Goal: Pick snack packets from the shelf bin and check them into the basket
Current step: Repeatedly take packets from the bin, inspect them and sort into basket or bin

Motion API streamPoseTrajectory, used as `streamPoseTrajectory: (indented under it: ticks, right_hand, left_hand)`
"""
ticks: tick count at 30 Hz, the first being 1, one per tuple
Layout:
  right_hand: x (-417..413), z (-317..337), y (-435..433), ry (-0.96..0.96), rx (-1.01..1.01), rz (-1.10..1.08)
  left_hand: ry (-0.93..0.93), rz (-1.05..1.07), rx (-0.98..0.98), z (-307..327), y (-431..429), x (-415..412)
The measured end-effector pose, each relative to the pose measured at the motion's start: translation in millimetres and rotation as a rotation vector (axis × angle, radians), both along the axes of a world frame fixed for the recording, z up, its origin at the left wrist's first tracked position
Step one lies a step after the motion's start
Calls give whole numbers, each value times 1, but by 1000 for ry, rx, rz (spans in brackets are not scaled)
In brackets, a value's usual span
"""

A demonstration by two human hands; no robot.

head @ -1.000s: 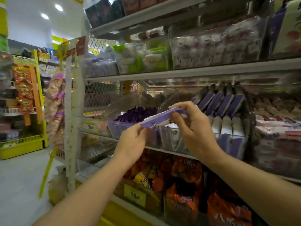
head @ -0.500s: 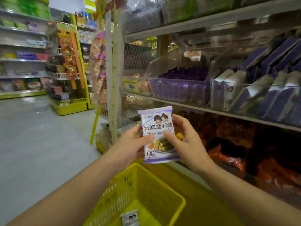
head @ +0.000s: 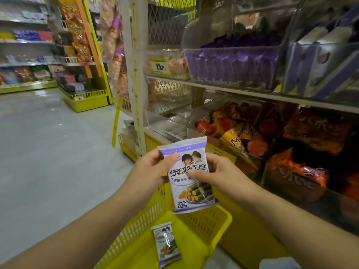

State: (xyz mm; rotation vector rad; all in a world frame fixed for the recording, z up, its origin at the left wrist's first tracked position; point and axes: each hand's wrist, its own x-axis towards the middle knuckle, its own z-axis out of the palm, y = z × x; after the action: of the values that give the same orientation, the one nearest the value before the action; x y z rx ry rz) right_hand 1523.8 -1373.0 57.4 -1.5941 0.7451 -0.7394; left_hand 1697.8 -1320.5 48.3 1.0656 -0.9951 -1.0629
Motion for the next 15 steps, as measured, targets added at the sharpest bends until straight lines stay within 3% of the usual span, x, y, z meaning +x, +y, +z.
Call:
streamPoseTrajectory:
  ticks: [5,15]
  right_hand:
    - [2,0,-2,-173,147,1]
    - [9,-6,7,-187,315,-78]
  left_hand:
    - [32,-50,48,-6,5,0]
    - [168,-63,124,3,12,-1]
